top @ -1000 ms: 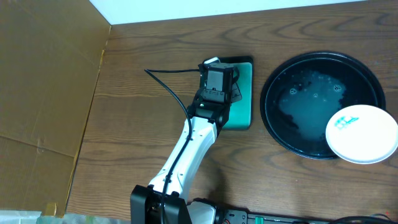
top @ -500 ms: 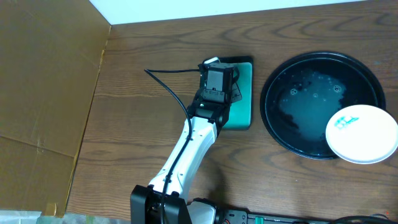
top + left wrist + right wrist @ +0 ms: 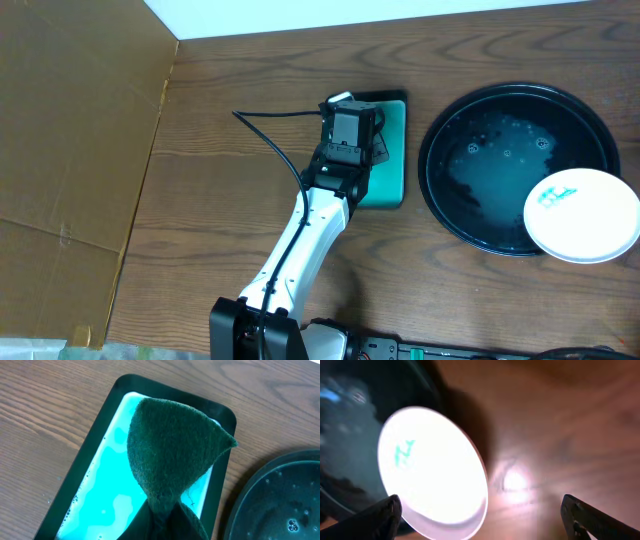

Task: Clean dirty plates on tray and stack at the side

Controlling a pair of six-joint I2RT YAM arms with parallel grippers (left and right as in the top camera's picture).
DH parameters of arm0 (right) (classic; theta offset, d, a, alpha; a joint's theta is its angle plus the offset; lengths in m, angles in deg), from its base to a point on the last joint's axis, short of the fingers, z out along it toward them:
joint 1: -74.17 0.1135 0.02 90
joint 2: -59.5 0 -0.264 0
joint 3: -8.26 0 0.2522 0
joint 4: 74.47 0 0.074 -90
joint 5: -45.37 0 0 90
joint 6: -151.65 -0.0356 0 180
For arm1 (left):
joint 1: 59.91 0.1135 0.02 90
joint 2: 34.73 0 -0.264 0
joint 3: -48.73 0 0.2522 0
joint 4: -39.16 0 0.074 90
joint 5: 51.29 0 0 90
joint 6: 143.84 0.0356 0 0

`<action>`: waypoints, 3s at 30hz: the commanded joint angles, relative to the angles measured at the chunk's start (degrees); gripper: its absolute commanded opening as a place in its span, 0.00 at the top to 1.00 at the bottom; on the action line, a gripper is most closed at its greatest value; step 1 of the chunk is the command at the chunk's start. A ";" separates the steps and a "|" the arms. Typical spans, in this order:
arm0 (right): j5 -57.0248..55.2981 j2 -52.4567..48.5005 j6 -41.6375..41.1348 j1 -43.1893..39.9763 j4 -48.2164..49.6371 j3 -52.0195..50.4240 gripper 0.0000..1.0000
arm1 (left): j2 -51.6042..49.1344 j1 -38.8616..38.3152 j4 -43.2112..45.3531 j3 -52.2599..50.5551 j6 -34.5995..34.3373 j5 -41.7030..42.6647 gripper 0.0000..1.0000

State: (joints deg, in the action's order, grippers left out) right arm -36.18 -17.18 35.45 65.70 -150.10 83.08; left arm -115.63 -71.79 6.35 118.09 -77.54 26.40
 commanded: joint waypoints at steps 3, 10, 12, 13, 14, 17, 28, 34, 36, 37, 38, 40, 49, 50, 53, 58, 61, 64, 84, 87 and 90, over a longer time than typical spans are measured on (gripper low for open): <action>5.05 -0.35 -6.40 3.10 0.44 -5.92 0.01 | -0.33 0.07 0.24 -0.39 0.55 -0.13 0.93; 10.84 -0.37 -11.74 5.31 7.04 -16.63 0.01 | -0.33 0.07 0.22 -0.39 0.55 -0.13 0.93; 10.91 -0.37 -12.85 5.75 9.11 -18.53 0.01 | -0.33 0.07 0.24 -0.39 0.55 -0.13 0.93; 10.88 -0.37 -13.64 5.95 9.73 -19.23 0.01 | -0.33 0.07 0.26 -0.39 0.55 -0.13 0.93; 10.86 -0.37 -14.12 6.16 10.08 -19.71 0.01 | -0.33 0.07 0.24 -0.39 0.55 -0.13 0.93; 8.11 -0.37 -14.99 7.06 11.61 -20.35 0.01 | -0.33 0.07 0.24 -0.39 0.55 -0.13 0.93; 3.39 -2.60 -18.99 12.63 16.55 -20.37 0.30 | -0.33 0.07 0.24 -0.39 0.55 -0.13 0.93; 3.41 -5.51 -18.99 13.84 17.66 -20.35 0.37 | -0.33 0.09 0.26 -0.39 0.55 -0.13 0.94; 3.39 -6.12 -18.97 13.81 18.23 -20.35 0.53 | -0.33 0.09 0.26 -0.39 0.55 -0.13 0.93; 3.39 -6.19 -18.97 13.81 18.51 -20.35 0.62 | -0.33 0.09 0.26 -0.39 0.55 -0.15 0.93; 3.41 -6.19 -18.93 13.81 18.88 -20.35 0.71 | -0.33 0.09 0.24 -0.39 0.55 -0.13 0.93; 3.45 -6.14 -18.73 13.81 19.02 -19.89 0.95 | -0.33 0.07 0.24 -0.39 0.55 -0.13 0.93; 5.18 -6.14 -8.63 13.84 18.56 -12.48 0.99 | -0.33 0.07 0.26 -0.39 0.55 -0.13 0.93; 5.18 -6.16 -7.23 13.84 18.58 -11.04 0.99 | -0.33 0.07 0.24 -0.39 0.57 -0.13 0.93; 5.14 -6.16 -1.22 13.84 21.33 -6.23 0.99 | -0.33 0.07 0.28 -0.39 0.55 0.07 0.93; 6.80 -7.69 1.42 13.84 30.10 -5.14 0.99 | -0.33 0.04 2.23 -0.39 1.05 8.66 0.93; 10.23 -11.17 2.34 14.21 35.01 -5.14 0.99 | -0.33 -0.13 4.50 -0.39 1.11 13.38 0.93; 13.00 -16.11 3.13 15.21 39.41 -5.14 0.99 | -0.33 -0.61 5.97 -0.39 -3.52 13.62 0.93; 9.86 -28.94 3.56 17.68 42.32 -4.26 0.94 | -10.12 -17.46 23.34 -0.39 -15.65 14.91 0.93; 9.73 -28.94 5.86 17.68 38.36 -1.92 0.79 | -13.51 -19.17 26.93 -0.39 -15.65 14.91 0.93; 7.10 -28.94 7.26 17.90 32.24 2.12 0.77 | -15.63 -20.17 28.61 -0.39 -15.63 14.93 0.92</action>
State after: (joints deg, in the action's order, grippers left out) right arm -25.21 -45.88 39.91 83.25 -114.52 81.31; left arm -129.73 -91.11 33.47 118.09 -92.65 41.59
